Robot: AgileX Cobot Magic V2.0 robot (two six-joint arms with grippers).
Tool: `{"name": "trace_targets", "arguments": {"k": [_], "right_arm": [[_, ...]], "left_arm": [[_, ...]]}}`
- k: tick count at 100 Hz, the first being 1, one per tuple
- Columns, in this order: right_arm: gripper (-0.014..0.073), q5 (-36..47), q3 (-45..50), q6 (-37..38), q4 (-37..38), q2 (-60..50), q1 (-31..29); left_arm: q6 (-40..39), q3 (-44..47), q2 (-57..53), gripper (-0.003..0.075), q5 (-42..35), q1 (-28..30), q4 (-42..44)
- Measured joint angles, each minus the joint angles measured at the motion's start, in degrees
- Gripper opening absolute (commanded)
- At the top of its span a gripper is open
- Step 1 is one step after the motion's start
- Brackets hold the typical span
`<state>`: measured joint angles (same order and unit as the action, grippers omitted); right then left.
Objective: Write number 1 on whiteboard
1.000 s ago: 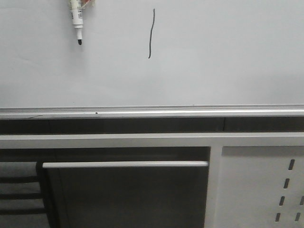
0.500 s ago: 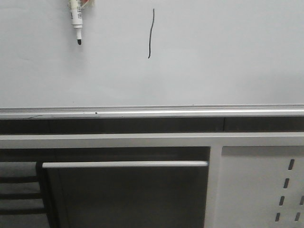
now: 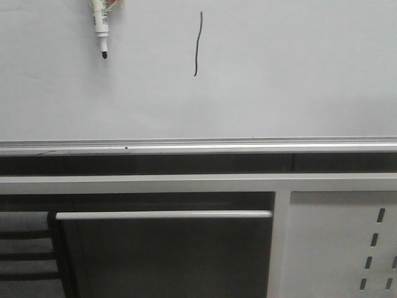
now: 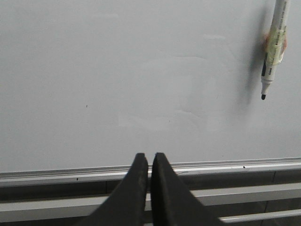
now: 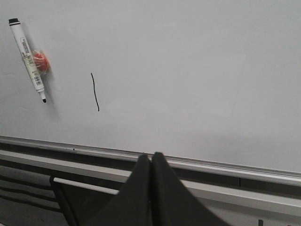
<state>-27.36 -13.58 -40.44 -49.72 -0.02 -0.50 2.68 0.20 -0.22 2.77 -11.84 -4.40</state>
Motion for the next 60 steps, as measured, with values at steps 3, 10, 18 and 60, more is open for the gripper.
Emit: {"name": "trace_targets", "arguments": {"k": [3,10,18,60], "right_arm": [[-0.0065,0.00,0.00,0.00,0.00,0.00,0.00],[-0.0065,0.00,0.00,0.00,0.00,0.00,0.00],[-0.0065,0.00,0.00,0.00,0.00,0.00,0.00],[-0.0065,0.41,0.11,0.00,0.42,0.00,0.00]], "left_arm": [[0.00,0.00,0.00,-0.0020,0.00,0.00,0.00],[0.00,0.00,0.00,-0.0020,0.00,0.00,0.00],[0.00,0.00,0.00,-0.0020,0.00,0.00,0.00],[0.00,0.00,0.00,-0.0020,0.00,0.00,0.00]]}}
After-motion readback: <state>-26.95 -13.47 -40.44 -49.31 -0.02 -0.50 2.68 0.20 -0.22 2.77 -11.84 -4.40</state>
